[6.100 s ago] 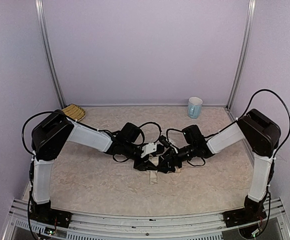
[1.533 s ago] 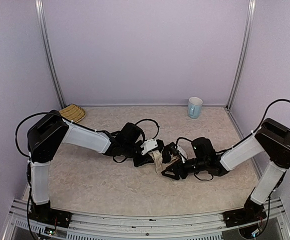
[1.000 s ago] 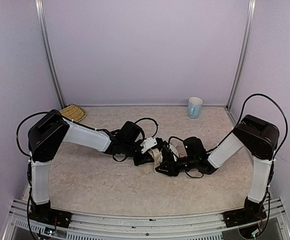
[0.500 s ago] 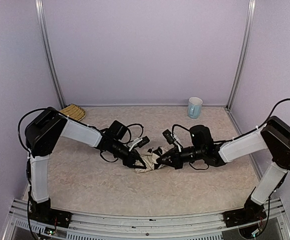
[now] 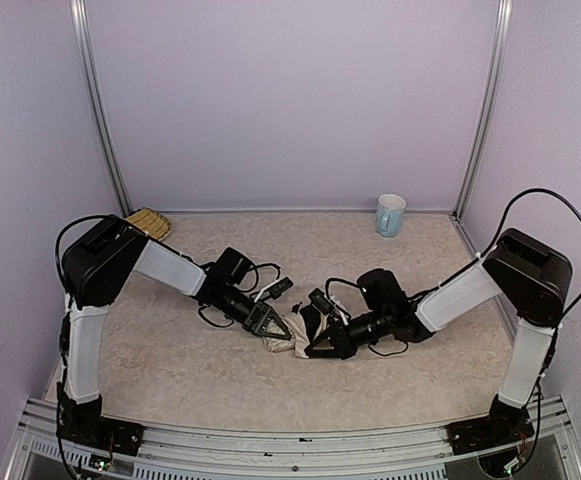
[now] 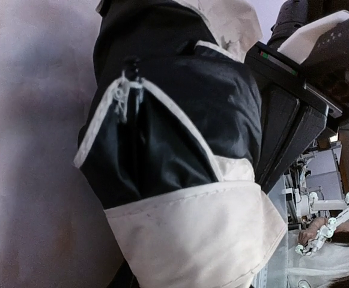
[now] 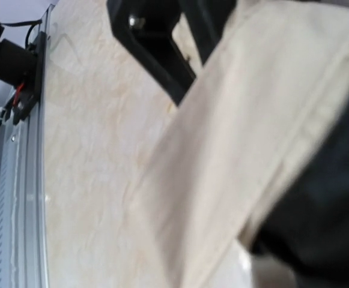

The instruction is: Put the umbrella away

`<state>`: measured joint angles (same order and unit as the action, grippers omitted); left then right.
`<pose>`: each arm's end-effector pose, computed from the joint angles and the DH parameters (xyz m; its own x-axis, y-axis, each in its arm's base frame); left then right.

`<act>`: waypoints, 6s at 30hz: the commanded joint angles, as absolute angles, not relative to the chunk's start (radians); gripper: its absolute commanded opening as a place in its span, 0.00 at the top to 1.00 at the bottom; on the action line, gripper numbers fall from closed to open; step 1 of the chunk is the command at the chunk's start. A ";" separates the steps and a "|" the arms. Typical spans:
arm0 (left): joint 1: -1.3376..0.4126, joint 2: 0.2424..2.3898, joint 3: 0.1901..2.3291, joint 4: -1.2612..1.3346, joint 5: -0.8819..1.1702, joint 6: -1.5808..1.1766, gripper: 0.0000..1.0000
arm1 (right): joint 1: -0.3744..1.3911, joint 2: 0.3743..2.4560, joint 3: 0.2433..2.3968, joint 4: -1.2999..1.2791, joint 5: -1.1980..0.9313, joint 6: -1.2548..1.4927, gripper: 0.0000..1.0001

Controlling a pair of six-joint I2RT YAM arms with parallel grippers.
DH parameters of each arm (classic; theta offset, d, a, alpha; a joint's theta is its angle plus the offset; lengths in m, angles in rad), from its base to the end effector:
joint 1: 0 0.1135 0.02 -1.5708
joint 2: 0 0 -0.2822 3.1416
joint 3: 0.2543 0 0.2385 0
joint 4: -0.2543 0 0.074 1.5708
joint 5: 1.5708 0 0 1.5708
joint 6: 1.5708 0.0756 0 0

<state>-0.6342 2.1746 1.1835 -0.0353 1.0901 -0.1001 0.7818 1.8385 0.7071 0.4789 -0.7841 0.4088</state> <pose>0.2932 -0.2989 0.0923 -0.7500 0.4943 -0.4395 0.5718 0.1505 -0.8065 0.2097 0.2834 0.1248 -0.7520 -0.3500 -0.5587 -0.6518 0.2683 0.7093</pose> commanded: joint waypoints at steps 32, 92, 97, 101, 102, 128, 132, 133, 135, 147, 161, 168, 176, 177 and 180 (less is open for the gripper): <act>-0.692 1.400 0.868 0.730 0.028 -0.112 0.01 | 0.718 2.003 0.855 0.359 -0.675 0.300 1.00; -0.872 1.997 1.154 -0.075 0.120 0.282 1.00 | 0.701 1.971 0.856 0.407 -0.703 0.270 1.00; -0.835 1.973 1.163 -0.031 0.118 0.108 1.00 | 0.677 1.867 0.895 0.304 -0.691 0.194 1.00; -0.805 1.912 1.126 0.064 0.151 -0.013 1.00 | 0.673 1.807 0.958 0.189 -0.703 0.119 1.00; -0.801 1.899 1.115 0.087 0.150 -0.032 1.00 | 0.673 1.795 0.975 0.162 -0.709 0.103 1.00; -0.720 1.532 0.972 0.438 0.403 -0.161 1.00 | 0.638 1.589 0.904 0.014 -0.521 -0.024 1.00; -0.763 1.463 0.946 0.492 0.427 -0.172 1.00 | 0.621 1.601 0.927 0.081 -0.556 -0.042 1.00; -0.774 1.452 0.945 0.499 0.427 -0.171 1.00 | 0.621 1.602 0.925 0.109 -0.583 -0.037 1.00; -0.793 1.444 0.952 0.502 0.442 -0.168 1.00 | 0.621 1.591 0.912 0.152 -0.601 -0.041 1.00; -0.950 1.522 1.001 0.611 0.541 -0.208 1.00 | 0.630 1.475 0.762 0.540 -0.536 -0.060 1.00; -0.957 1.640 1.001 0.667 0.547 -0.321 1.00 | 0.648 1.420 0.686 0.829 -0.540 0.119 1.00; -0.956 1.637 1.003 0.598 0.509 -0.281 1.00 | 0.669 1.420 0.667 0.880 -0.557 0.135 1.00; -0.950 1.596 1.002 0.510 0.458 -0.225 1.00 | 0.670 1.395 0.640 0.932 -0.532 0.179 0.87; -0.950 1.595 1.008 0.506 0.462 -0.221 1.00 | 0.670 1.393 0.635 0.939 -0.522 0.185 0.84; -0.953 1.599 1.014 0.510 0.473 -0.221 1.00 | 0.670 1.396 0.636 0.946 -0.490 0.198 0.82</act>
